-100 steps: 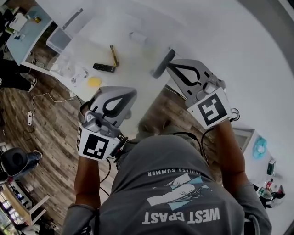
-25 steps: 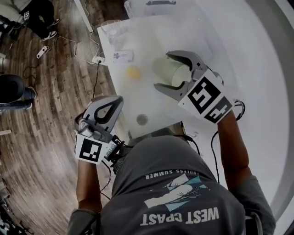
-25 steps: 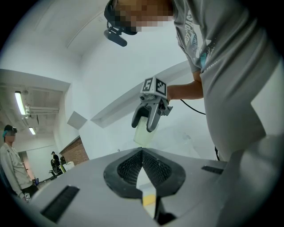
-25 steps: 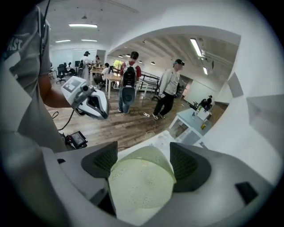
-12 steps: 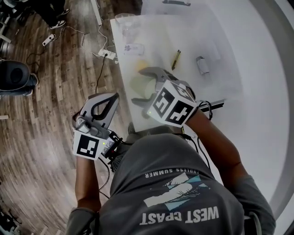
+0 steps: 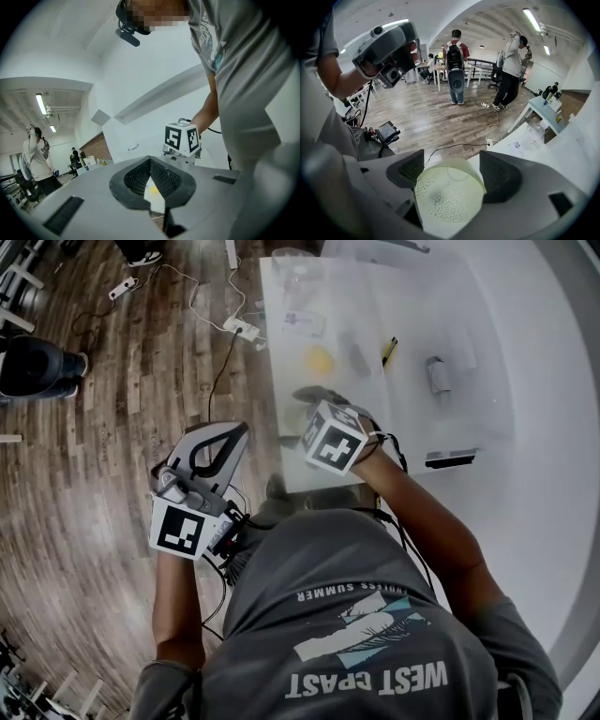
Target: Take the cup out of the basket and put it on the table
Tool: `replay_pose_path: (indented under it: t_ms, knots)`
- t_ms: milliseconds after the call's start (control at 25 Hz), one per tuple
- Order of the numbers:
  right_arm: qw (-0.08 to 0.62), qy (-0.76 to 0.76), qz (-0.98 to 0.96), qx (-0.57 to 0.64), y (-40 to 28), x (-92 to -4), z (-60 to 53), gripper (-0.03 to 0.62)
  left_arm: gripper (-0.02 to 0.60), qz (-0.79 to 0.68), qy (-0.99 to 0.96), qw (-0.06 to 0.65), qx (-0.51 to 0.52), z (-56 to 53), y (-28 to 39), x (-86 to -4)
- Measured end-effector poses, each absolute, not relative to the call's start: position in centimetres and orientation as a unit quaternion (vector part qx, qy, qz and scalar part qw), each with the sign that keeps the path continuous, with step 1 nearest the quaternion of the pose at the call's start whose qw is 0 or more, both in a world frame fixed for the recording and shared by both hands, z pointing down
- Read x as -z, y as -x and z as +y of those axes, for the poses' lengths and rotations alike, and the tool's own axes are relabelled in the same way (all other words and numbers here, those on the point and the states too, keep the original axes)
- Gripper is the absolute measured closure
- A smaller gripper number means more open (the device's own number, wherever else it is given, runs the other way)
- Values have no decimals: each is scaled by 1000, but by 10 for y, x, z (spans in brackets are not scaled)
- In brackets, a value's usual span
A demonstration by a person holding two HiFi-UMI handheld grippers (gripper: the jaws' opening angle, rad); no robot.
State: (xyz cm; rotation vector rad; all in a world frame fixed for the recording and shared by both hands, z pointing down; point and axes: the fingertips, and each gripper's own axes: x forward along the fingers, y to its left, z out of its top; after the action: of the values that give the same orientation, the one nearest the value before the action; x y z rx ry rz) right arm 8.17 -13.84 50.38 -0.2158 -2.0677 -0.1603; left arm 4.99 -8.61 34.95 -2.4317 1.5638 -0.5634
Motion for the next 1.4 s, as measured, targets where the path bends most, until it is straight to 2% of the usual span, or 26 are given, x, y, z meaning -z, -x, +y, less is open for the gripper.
replay_pose_path:
  t_ms: [640, 1400]
  knots:
    - [570, 103, -815, 20, -97, -616, -137, 218, 574, 556, 804, 68, 198, -66, -42, -363]
    - [613, 131, -778, -33, -114, -643, -136, 218, 574, 563, 800, 59, 197, -70, -38, -370]
